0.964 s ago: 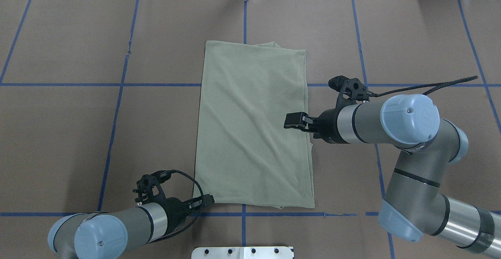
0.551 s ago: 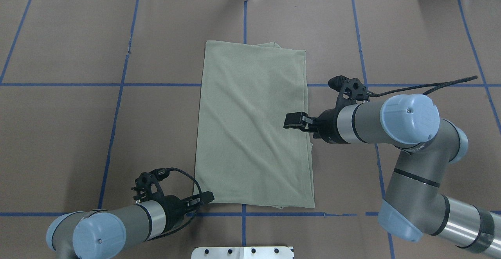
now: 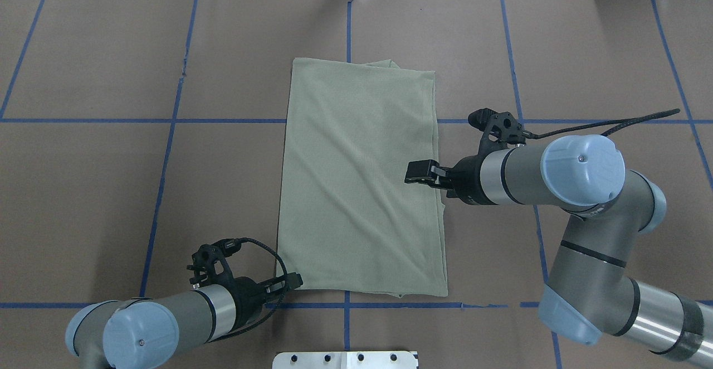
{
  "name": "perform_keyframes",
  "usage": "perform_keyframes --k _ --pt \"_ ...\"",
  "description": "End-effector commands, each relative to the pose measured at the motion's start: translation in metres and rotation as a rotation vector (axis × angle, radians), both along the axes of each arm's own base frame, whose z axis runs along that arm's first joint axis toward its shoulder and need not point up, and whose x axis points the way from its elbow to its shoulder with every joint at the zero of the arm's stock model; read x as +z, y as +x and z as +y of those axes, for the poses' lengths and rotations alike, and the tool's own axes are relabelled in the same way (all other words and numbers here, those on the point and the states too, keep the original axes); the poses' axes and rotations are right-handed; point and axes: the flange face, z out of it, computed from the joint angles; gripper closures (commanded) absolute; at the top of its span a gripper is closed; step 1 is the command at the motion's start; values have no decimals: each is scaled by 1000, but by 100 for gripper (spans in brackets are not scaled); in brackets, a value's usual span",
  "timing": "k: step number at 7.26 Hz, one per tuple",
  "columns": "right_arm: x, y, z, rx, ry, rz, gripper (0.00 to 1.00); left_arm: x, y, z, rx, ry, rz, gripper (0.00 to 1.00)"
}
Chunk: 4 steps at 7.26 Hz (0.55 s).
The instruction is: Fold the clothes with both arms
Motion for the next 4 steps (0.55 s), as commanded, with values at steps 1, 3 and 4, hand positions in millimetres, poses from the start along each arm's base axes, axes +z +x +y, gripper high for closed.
perform_keyframes --k 1,3,4 --pt "7 -7 8 105 -185 -10 1 -2 -2 -1 -3 1 5 100" --pt "-4 -31 65 167 -362 81 0 -8 -5 -2 -5 2 17 100" --pt "-1 -58 101 210 -375 169 0 -10 -5 -2 -5 2 20 100"
